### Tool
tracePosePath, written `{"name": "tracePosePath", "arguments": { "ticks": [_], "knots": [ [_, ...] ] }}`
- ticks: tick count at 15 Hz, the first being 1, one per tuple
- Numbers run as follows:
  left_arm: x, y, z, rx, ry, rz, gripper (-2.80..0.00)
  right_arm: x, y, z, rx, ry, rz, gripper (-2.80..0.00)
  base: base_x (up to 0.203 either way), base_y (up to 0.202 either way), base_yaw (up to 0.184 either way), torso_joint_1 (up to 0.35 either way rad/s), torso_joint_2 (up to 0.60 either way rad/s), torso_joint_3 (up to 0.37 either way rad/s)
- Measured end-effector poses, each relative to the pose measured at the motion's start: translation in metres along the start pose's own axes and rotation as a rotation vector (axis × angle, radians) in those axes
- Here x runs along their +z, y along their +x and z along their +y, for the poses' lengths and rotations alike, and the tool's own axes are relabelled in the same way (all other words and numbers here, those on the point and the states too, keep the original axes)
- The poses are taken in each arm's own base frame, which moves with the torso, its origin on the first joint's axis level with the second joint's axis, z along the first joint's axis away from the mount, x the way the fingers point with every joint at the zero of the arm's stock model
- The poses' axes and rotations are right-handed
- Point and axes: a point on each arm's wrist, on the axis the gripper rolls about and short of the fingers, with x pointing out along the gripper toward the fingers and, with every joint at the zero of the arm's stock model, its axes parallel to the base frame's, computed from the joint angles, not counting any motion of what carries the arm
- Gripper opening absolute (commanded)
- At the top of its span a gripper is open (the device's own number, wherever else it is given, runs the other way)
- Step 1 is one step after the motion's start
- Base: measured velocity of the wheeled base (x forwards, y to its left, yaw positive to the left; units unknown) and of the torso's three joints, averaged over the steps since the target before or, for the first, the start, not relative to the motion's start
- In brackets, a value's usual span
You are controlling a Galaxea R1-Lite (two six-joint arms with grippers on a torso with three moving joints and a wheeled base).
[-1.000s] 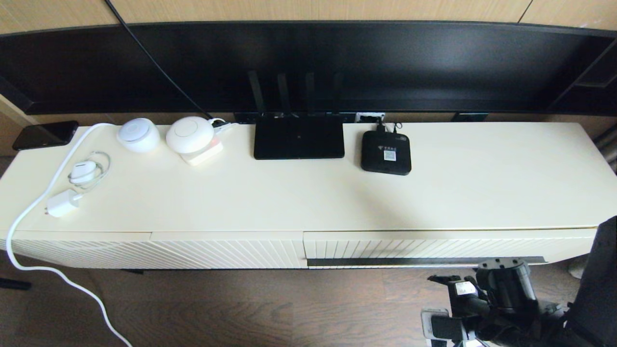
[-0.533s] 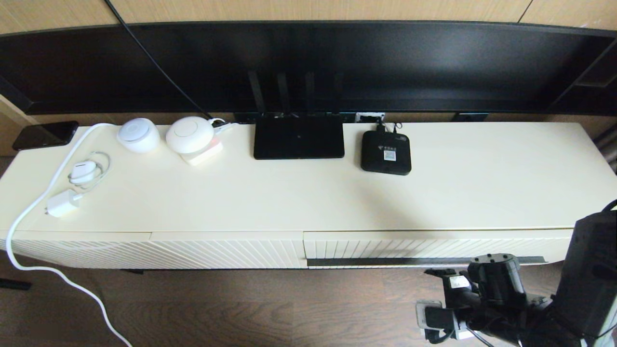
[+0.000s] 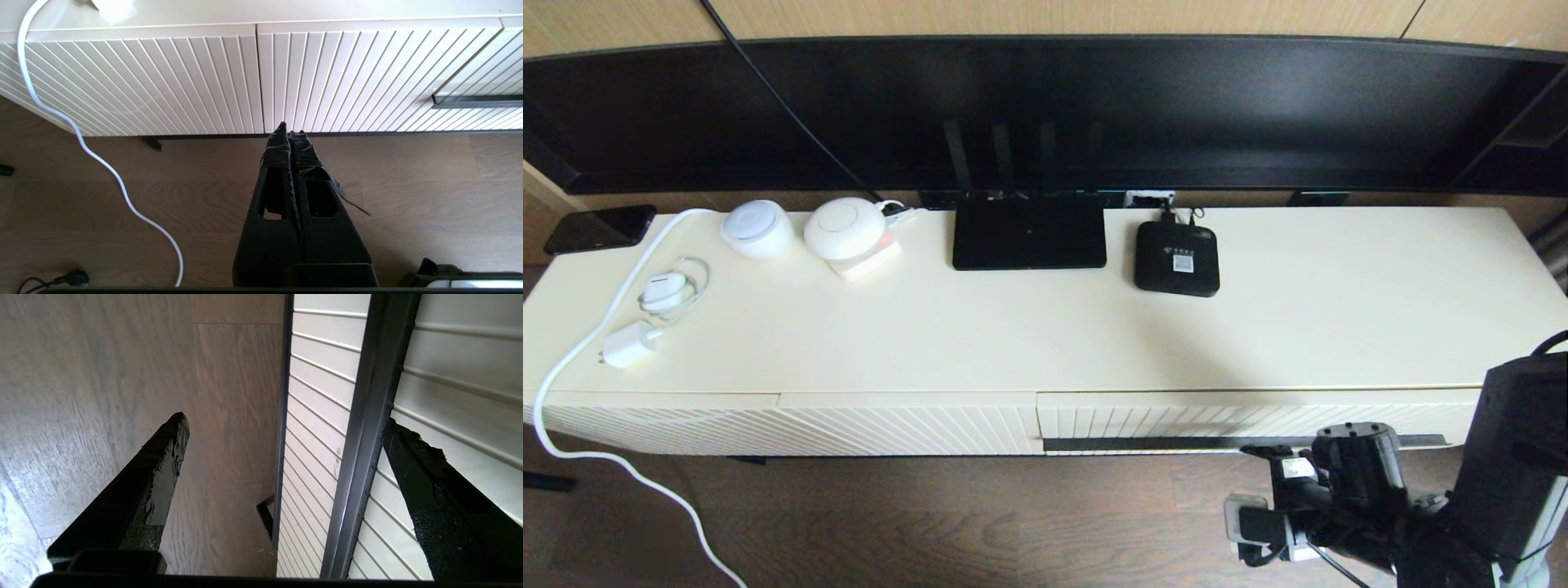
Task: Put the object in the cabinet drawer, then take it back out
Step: Open the drawer
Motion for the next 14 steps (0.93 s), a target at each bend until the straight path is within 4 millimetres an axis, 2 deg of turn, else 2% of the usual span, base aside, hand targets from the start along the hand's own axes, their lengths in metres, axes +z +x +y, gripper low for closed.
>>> {"name": "tracePosePath", "arguments": {
  "ticks": [14],
  "knots": [
    [0.0, 0.0, 0.0, 0.0, 0.0, 0.0, -2.8, -0.007, 0.012, -0.002, -0.027, 0.004, 0.01, 0.0, 0.0, 0.0, 0.0, 0.0, 0.0, 0.0]
  ]
}}
